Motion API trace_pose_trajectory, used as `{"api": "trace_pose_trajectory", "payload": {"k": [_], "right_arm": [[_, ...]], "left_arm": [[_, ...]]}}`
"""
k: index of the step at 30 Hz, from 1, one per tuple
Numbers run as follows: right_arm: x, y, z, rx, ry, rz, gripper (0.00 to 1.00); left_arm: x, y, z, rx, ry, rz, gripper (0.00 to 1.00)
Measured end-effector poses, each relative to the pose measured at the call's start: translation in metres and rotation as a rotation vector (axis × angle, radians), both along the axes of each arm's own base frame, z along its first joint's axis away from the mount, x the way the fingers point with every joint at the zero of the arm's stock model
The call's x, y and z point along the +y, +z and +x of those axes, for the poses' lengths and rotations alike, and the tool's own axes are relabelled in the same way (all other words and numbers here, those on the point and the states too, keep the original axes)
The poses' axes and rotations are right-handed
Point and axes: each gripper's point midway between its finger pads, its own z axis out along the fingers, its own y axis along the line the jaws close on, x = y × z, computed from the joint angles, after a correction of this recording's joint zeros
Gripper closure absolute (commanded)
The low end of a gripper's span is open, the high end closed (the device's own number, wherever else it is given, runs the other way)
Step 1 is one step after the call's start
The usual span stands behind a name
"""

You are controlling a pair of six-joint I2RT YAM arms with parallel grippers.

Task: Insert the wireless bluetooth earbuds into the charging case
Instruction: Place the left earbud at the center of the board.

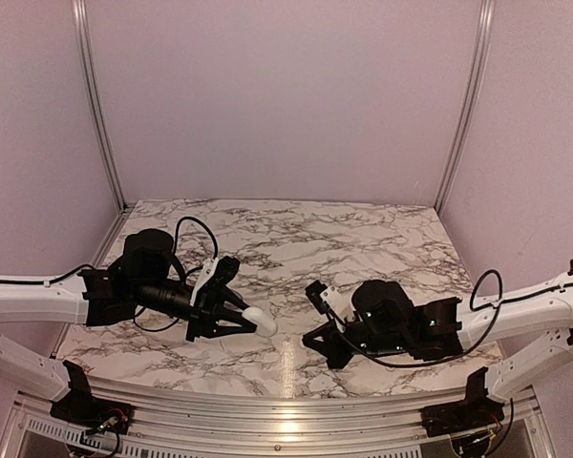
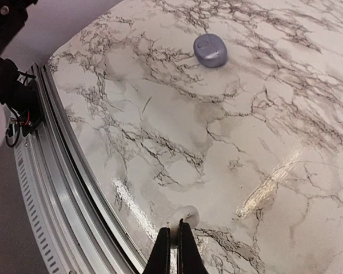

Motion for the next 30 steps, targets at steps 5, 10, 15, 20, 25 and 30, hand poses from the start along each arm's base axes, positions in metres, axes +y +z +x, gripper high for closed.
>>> {"api": "trace_pose_trajectory", "payload": {"k": [5,10,15,20,25,30], "right_arm": [[0.008,-0.049,-0.007,0.095,0.04,-0.052,1.0],[0.023,-0.057,-0.003,0.134,0.071,0.03,1.0],[0.006,-0.091,0.002,0.198,0.031,0.017,1.0],[-0.01,-0.114,-0.002,0.255,0.002,-0.022,0.98],[-0.017,-0.114,0.0,0.262,-0.039,-0.034,0.88],[-0.027,-0.107,0.004,0.249,-0.083,-0.055,0.81]], "left_arm": [[0.001,0.0,0.003,-0.013,0.022,0.005,1.0],[0.001,-0.001,0.005,-0.016,0.03,0.01,1.0],[0.002,-0.003,0.005,-0.015,0.033,0.017,1.0],[0.002,-0.004,0.005,-0.015,0.034,0.021,1.0],[0.002,-0.004,0.005,-0.014,0.034,0.022,1.0],[0.002,-0.004,0.005,-0.014,0.034,0.022,1.0]]}}
